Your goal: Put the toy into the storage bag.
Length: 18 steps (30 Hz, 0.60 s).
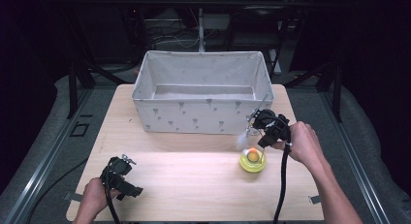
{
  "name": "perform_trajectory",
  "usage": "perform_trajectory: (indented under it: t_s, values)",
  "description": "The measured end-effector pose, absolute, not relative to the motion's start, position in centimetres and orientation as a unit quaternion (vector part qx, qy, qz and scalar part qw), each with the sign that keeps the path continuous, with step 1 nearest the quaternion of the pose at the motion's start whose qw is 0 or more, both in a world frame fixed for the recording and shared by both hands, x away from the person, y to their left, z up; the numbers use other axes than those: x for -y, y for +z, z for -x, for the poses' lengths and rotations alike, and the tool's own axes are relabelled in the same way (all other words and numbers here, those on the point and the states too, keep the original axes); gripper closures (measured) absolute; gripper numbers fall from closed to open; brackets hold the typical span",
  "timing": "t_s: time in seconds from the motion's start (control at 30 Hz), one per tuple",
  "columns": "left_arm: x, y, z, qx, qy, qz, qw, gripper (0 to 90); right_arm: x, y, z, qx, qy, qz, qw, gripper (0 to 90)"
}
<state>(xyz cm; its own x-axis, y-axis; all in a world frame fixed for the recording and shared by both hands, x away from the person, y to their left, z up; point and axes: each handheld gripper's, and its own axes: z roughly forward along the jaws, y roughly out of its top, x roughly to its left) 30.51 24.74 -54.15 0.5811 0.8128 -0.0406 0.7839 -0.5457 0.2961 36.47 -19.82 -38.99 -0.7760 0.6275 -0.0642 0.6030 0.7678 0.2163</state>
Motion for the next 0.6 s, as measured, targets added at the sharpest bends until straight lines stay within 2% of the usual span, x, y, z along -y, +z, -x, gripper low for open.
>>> perform_trajectory:
  t_s: [0.6]
  values:
    - [-24.8, -54.0, -30.5, -0.457, 0.053, -0.876, 0.149, 4.6, 19.4, -36.4, -37.1, -0.939, 0.109, -0.319, 0.067, 88.3]
